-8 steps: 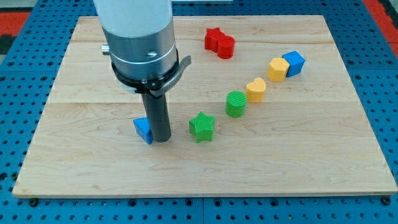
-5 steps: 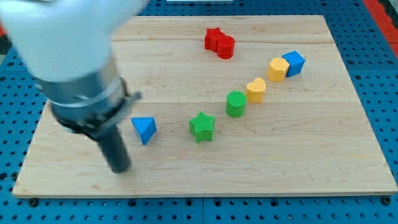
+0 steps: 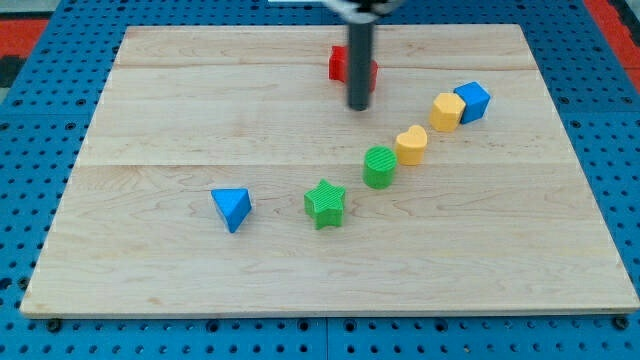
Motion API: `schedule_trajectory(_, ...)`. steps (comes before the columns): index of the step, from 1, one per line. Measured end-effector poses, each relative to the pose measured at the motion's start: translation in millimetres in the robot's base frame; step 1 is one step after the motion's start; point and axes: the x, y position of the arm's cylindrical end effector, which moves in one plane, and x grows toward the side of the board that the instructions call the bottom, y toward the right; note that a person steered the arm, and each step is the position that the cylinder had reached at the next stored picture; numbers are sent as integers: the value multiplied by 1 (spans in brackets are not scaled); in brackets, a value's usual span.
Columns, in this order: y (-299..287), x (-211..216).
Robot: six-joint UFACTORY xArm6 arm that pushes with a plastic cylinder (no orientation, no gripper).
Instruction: Move the red circle to the top of the blue triangle
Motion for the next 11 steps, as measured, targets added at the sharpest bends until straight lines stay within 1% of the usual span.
schedule_trajectory(1,33,-32)
schedule_trajectory(2,-36,-38)
schedule_trajectory(3,-115,-17)
schedule_trajectory(5,-177,-42)
schedule_trajectory(6,-198,-36)
schedule_trajectory(7,-202,-7)
schedule_trajectory(9,-259,-7)
schedule_trajectory(11,-229,56)
